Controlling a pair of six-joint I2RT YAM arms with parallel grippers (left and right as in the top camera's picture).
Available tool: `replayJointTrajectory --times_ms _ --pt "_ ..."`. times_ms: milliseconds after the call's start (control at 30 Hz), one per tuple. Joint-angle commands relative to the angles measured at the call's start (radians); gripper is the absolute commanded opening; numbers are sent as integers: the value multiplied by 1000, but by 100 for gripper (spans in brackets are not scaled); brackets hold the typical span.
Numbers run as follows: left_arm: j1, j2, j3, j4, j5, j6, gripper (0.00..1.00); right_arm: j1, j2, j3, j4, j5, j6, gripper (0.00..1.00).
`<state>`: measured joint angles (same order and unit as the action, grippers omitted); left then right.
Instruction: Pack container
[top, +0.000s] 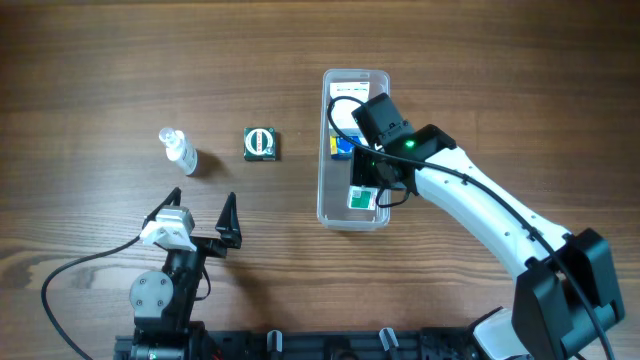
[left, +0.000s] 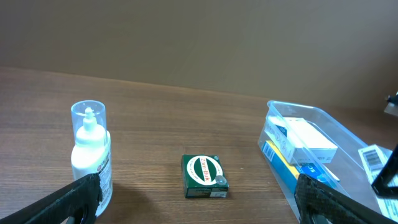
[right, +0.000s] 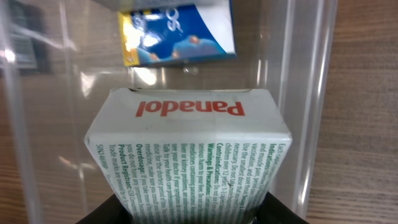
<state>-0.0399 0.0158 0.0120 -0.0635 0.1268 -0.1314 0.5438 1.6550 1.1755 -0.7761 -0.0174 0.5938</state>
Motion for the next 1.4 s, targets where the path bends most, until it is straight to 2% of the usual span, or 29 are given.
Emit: replayJointTrajectory --times_ms 0,133,200,233,467,500,533,600,667,733,900,1033,1133,1233,1367 --pt "3 -2 -6 -3 -9 23 100 3 12 14 -30 24 10 49" --pt "3 -2 -6 -3 -9 23 100 3 11 14 -56 24 8 51" --pt "3 -2 -6 -3 -9 23 100 3 11 15 -55 24 8 55" --pt "3 -2 -6 -3 -9 23 100 3 11 15 -54 24 7 63" --pt "3 -2 -6 -3 -9 23 100 3 10 77 -81 24 -6 64" --pt "3 -2 -6 -3 -9 23 100 3 10 113 -107 24 -19 68" --pt "3 -2 -6 -3 -9 23 100 3 10 170 -150 24 -21 76" --pt "3 -2 -6 -3 -9 23 100 -14 4 283 -221 24 -18 100" --pt "3 -2 -6 -3 -9 23 100 -71 -7 381 -285 29 -19 100" --pt "3 -2 -6 -3 -9 23 100 -191 -21 443 -345 43 -19 100" --pt "3 -2 -6 -3 -9 23 100 -556 -9 432 -355 46 -18 100" --pt "3 -2 -6 -3 -9 23 100 -719 10 432 -371 47 -19 100" --pt "3 -2 -6 -3 -9 23 100 -738 10 432 -369 62 -49 100" --pt "3 -2 -6 -3 -9 23 100 -738 10 422 -365 162 -40 100" --pt "3 -2 -6 -3 -9 23 100 -739 11 320 -287 201 -8 100"
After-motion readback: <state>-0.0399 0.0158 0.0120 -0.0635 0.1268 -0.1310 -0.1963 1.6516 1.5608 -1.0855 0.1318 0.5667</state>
